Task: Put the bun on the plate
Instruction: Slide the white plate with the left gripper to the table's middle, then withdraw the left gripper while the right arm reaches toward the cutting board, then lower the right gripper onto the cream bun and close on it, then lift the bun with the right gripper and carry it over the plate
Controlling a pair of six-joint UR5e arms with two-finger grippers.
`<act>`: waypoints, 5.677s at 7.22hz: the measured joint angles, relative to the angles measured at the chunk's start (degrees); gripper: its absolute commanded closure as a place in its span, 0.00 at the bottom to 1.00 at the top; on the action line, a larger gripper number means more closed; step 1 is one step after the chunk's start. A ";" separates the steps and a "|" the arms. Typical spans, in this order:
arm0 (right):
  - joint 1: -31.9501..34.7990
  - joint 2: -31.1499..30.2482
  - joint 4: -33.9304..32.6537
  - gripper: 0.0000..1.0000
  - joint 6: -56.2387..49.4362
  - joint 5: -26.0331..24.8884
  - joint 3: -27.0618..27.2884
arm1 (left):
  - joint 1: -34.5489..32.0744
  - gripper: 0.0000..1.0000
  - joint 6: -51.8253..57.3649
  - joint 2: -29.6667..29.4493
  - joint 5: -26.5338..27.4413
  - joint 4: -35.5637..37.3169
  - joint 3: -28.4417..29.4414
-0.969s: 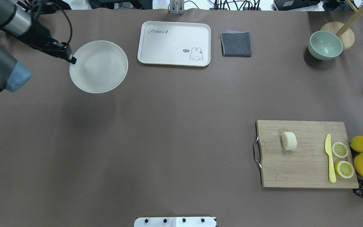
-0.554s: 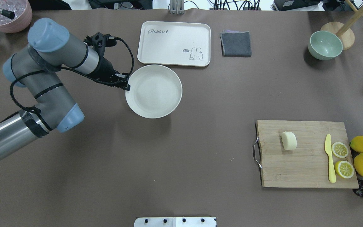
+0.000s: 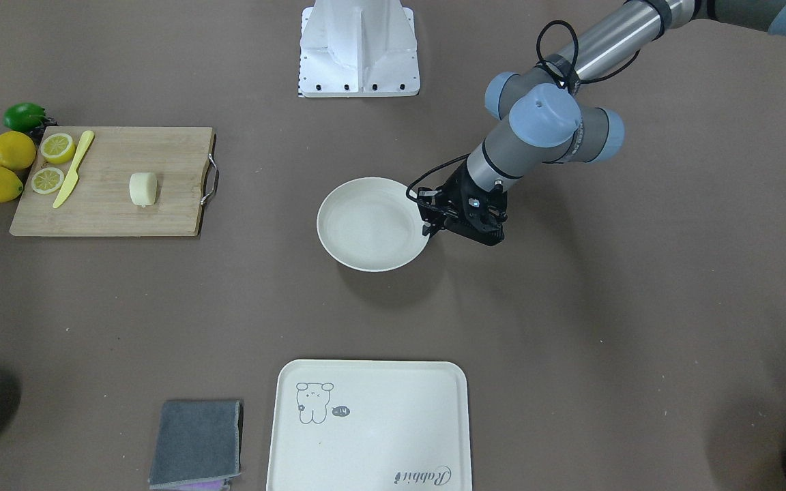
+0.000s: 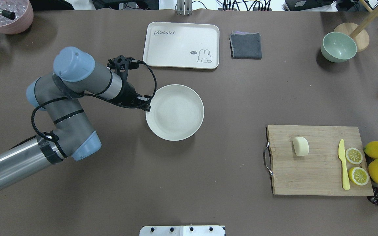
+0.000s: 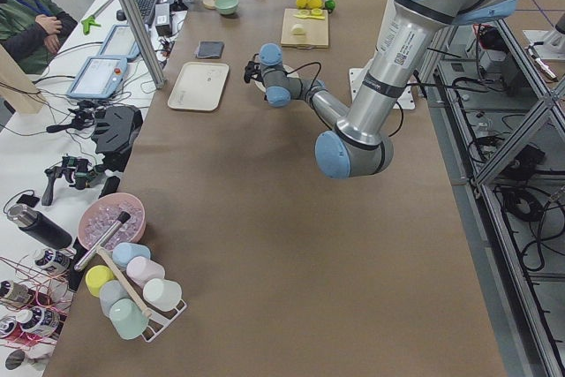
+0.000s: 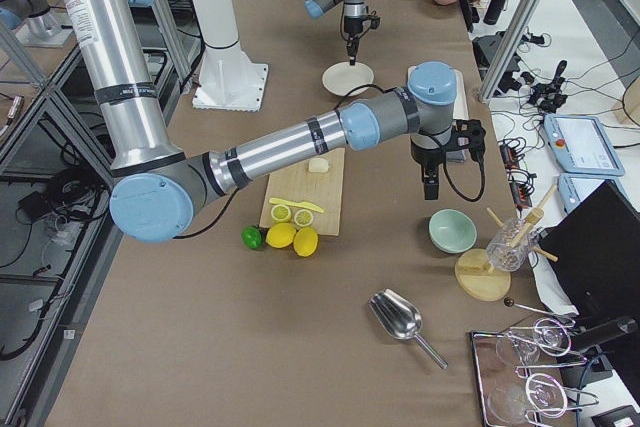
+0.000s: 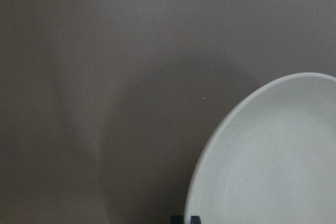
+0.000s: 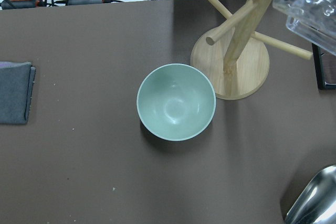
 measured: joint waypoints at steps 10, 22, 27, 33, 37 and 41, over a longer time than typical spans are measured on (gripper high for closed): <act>-6.24 1.49 -0.17 0.00 0.41 -3.16 0.30 | -32.35 0.03 21.64 4.72 -18.29 4.05 3.68; -41.82 -6.37 0.20 0.00 23.55 -10.07 11.03 | -42.19 0.03 34.70 8.74 -21.27 10.72 -0.06; -45.30 -9.51 0.28 0.25 23.85 -13.26 12.04 | -42.29 0.03 34.63 11.14 -19.14 8.52 -0.66; -46.42 -9.40 0.29 1.00 23.43 -14.68 12.89 | -42.29 0.03 34.24 14.17 -18.73 8.35 -4.06; -42.92 -4.95 -0.41 1.00 23.91 -14.63 16.69 | -41.80 0.03 33.99 13.98 -16.92 8.55 -4.12; -42.97 11.12 -0.03 1.00 23.98 -15.19 12.72 | -40.49 0.03 33.80 13.99 -16.69 8.36 -4.30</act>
